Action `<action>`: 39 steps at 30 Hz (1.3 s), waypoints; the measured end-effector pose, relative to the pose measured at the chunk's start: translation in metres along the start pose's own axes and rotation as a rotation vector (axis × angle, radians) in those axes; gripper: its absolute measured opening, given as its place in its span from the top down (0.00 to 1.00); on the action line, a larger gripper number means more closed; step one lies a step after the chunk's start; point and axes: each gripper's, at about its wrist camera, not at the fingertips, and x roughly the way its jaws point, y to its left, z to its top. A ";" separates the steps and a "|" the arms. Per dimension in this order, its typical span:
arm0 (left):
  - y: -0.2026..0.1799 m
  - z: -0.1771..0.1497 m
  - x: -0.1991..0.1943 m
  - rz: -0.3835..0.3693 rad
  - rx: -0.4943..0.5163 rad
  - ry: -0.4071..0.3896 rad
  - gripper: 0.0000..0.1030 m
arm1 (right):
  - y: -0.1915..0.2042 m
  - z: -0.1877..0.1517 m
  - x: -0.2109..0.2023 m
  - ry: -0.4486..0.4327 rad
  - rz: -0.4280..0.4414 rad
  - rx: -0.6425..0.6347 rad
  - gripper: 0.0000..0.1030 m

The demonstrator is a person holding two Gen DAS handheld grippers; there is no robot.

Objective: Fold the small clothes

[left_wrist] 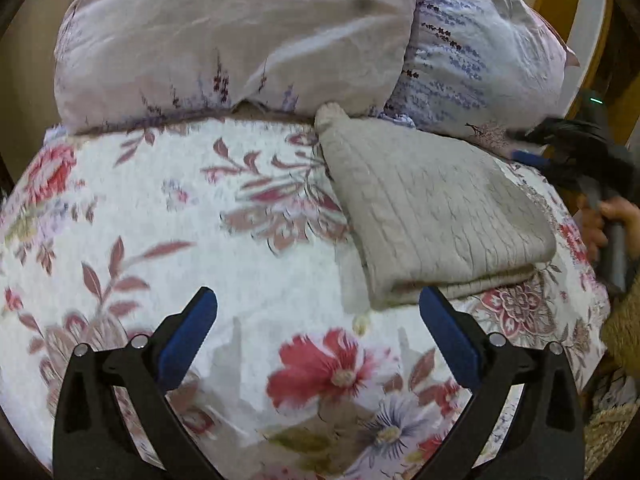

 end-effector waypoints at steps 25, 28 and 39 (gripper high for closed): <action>-0.058 -0.022 0.055 0.180 0.111 0.108 0.02 | 0.030 -0.176 0.004 0.105 -0.410 -0.386 0.01; -0.057 -0.025 0.054 0.178 0.115 0.085 0.02 | 0.029 -0.175 0.005 0.100 -0.407 -0.379 0.01; -0.057 -0.027 0.053 0.178 0.115 0.071 0.02 | 0.028 -0.175 0.003 0.093 -0.405 -0.385 0.01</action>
